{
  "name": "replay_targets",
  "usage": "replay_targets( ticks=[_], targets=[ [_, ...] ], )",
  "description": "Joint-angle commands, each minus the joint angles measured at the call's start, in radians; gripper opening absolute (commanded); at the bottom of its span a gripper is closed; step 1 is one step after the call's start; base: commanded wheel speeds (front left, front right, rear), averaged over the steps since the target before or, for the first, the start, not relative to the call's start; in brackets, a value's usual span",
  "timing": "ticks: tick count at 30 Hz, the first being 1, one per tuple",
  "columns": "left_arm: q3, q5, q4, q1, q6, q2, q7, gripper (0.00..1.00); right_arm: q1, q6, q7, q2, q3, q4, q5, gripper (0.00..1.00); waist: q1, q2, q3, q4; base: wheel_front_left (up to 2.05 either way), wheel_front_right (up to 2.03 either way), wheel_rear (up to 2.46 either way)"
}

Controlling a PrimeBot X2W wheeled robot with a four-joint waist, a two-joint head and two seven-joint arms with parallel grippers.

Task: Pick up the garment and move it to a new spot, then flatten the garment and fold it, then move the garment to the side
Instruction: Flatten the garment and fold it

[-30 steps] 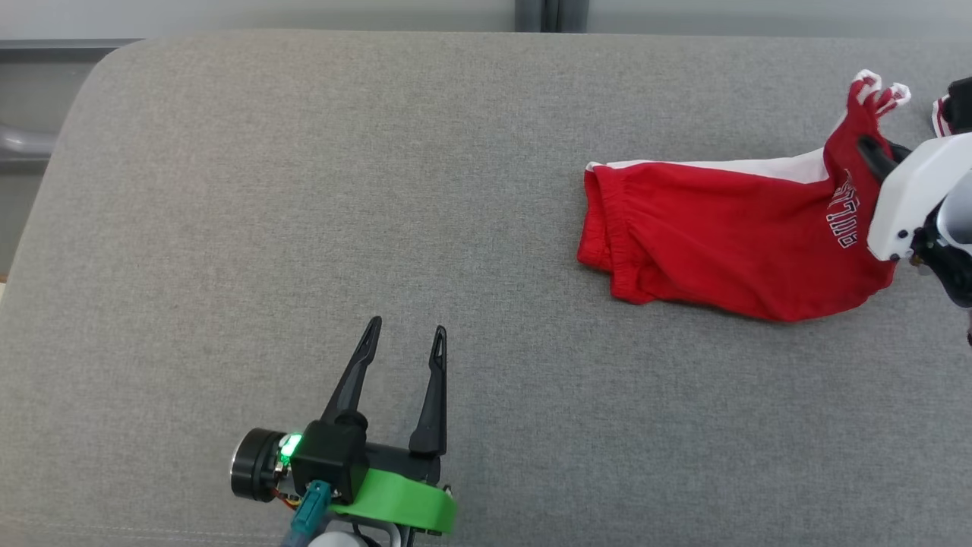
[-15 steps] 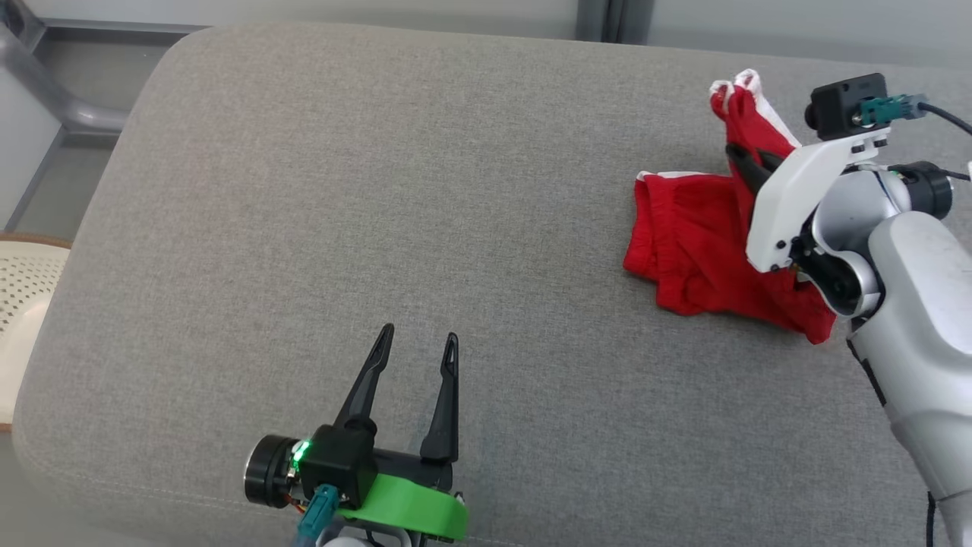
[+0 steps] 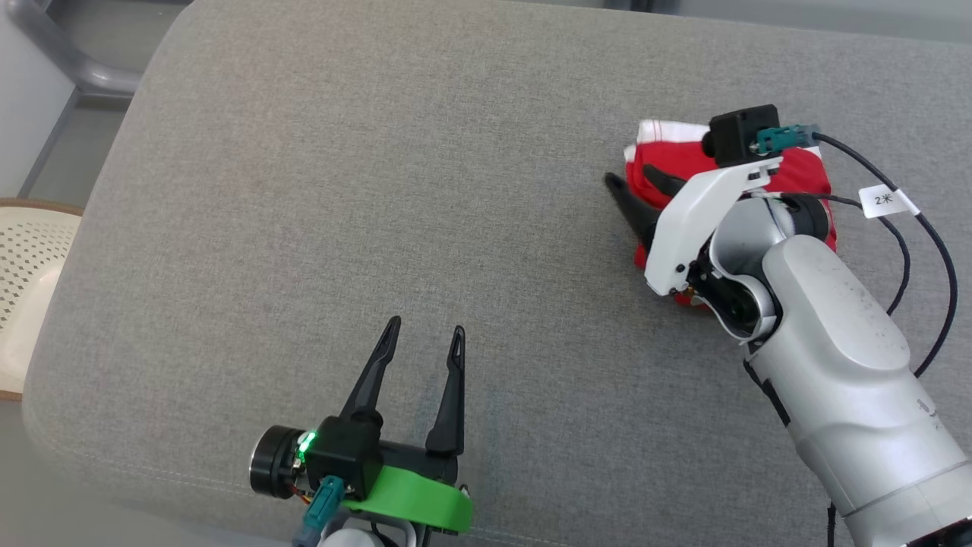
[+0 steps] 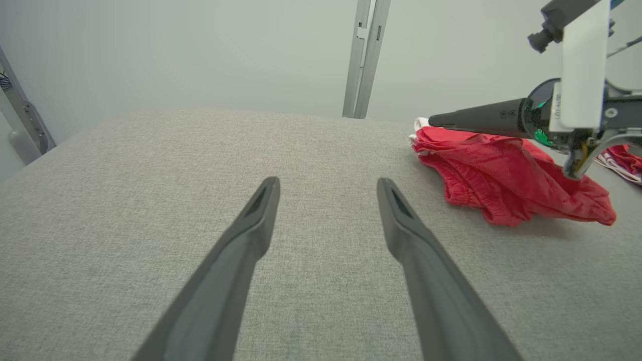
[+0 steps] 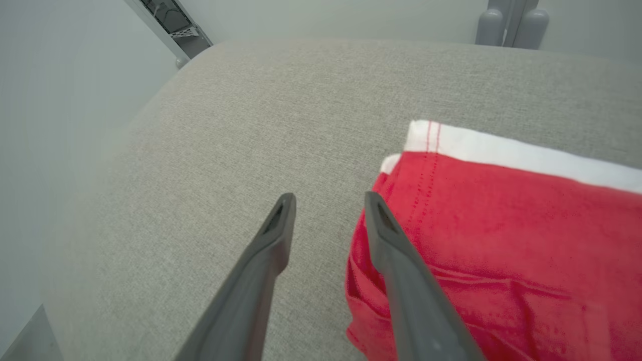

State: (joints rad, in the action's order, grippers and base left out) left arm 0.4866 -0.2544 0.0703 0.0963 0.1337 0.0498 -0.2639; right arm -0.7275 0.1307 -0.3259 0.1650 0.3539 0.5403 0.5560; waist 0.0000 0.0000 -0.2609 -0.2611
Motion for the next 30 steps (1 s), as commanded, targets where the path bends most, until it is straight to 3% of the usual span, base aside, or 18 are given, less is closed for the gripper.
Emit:
replay_targets(
  ticks=[1,4,9,16,26,27,28,29,30],
  targets=[
    [-0.005,0.004,0.003,0.010,0.004,0.002,0.000,1.00,-0.003,0.000,0.027,0.006,0.005,-0.020,0.022,1.00,0.0000,0.0000,0.013,0.019,0.00,0.00,0.00],
    [-0.017,0.011,0.006,0.000,0.002,0.002,0.000,1.00,0.009,0.000,0.097,0.025,0.016,-0.072,0.045,1.00,0.0000,0.0000,0.035,0.049,0.00,0.00,0.00],
    [-0.038,0.028,0.007,-0.030,-0.006,0.002,0.000,1.00,0.071,0.000,0.260,0.111,0.001,-0.139,0.023,1.00,0.0000,0.0000,0.086,0.114,0.00,0.00,0.00],
    [-0.074,0.048,0.004,-0.071,-0.020,0.002,0.000,1.00,0.209,0.000,0.442,0.198,-0.024,-0.127,0.022,1.00,0.0000,0.0000,0.146,0.203,0.00,0.00,0.00],
    [-0.068,0.049,0.001,-0.086,-0.030,0.002,0.000,1.00,0.350,0.000,0.497,0.290,0.017,-0.102,0.125,1.00,0.0000,0.0000,0.156,0.182,0.00,0.00,0.00],
    [-0.068,0.049,0.000,-0.086,-0.030,0.002,0.000,1.00,0.355,0.000,0.493,0.290,0.021,-0.110,0.157,0.53,0.0000,0.0000,0.154,0.176,0.00,0.00,0.00],
    [-0.065,0.047,-0.001,-0.083,-0.031,0.002,0.000,1.00,0.360,0.000,0.480,0.287,0.021,-0.119,0.208,0.33,0.0000,0.0000,0.148,0.167,0.00,0.00,0.00],
    [-0.060,0.043,-0.004,-0.077,-0.029,0.002,0.000,1.00,0.361,0.000,0.434,0.283,0.030,-0.149,0.325,0.00,0.0000,0.0000,0.138,0.149,0.00,0.00,0.00],
    [-0.057,0.039,-0.005,-0.072,-0.028,0.002,0.000,1.00,0.356,0.000,0.410,0.286,0.030,-0.161,0.377,0.00,0.0000,0.0000,0.131,0.141,0.00,0.00,0.00]
  ],
)
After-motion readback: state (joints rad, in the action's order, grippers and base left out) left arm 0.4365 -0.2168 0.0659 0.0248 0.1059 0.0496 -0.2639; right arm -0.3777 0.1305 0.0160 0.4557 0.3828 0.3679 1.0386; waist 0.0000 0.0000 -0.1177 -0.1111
